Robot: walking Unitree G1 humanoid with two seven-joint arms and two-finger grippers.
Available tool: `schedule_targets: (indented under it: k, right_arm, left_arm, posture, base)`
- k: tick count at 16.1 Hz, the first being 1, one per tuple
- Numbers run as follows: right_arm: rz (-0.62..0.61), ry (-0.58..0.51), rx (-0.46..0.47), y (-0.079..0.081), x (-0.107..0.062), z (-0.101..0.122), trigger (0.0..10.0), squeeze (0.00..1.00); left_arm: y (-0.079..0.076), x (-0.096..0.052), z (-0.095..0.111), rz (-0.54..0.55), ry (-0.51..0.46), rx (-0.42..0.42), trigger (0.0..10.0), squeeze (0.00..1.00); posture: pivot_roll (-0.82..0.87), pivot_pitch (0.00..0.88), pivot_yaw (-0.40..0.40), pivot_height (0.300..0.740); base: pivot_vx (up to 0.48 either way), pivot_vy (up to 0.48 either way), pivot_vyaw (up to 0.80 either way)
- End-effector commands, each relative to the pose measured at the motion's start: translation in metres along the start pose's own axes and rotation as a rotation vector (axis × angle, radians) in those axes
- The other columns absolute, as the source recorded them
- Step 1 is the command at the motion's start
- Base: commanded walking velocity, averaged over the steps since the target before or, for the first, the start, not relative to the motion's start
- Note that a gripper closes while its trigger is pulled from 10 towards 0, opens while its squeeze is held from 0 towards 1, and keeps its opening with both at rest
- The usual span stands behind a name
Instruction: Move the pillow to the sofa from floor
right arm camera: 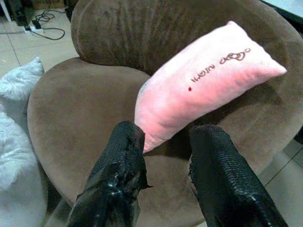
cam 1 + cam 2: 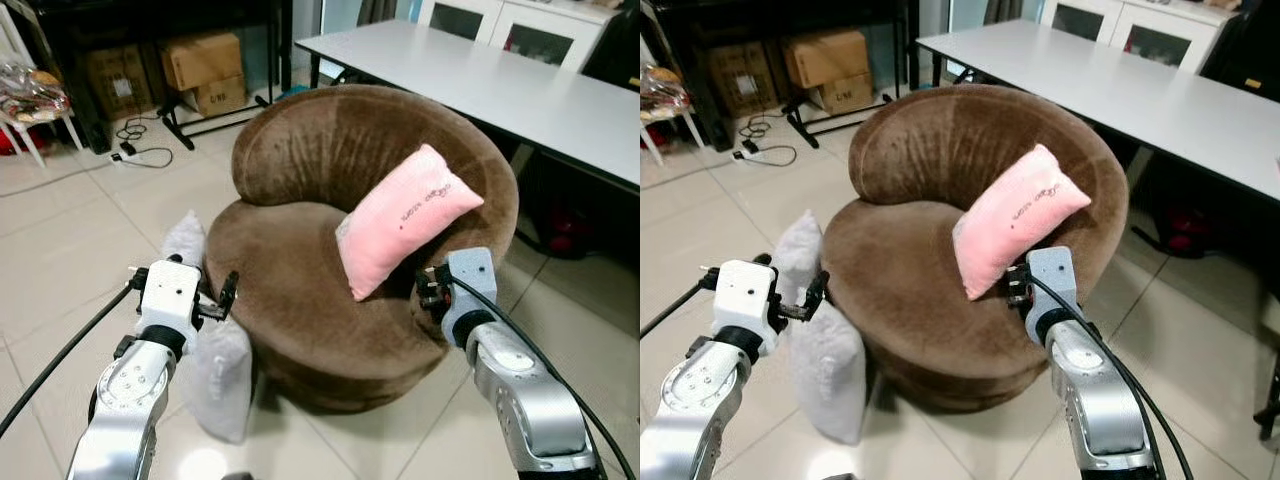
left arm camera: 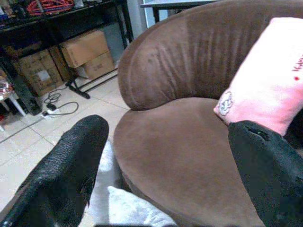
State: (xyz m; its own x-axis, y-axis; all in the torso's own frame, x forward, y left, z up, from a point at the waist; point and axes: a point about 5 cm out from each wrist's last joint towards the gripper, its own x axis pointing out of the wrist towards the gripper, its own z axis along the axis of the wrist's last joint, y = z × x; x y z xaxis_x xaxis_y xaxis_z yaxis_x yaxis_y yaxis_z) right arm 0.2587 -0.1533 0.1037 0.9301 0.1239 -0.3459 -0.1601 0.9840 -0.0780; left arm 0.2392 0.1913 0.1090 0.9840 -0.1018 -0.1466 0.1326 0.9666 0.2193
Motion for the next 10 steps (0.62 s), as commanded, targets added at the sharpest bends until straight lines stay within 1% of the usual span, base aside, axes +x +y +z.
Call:
schedule_targets:
  k: [1, 10]
  right_arm:
    - [0.007, -0.012, -0.006, 0.0008, 0.0014, 0.0036, 10.0, 0.0]
    - [0.026, 0.0, 0.0, 0.0038, 0.0059, -0.0001, 10.0, 0.0]
  left_arm:
    - [0.0015, 0.0005, 0.0015, 0.013, -0.008, 0.007, 10.0, 0.0]
    - [0.0042, 0.0041, 0.0037, 0.009, -0.014, 0.023, 10.0, 0.0]
  posture:
    - [-0.07, 0.0, -0.052, 0.74]
    - [-0.05, 0.0, -0.054, 0.74]
  base:
    - [0.0, 0.424, 0.0]
    - [0.0, 0.427, 0.0]
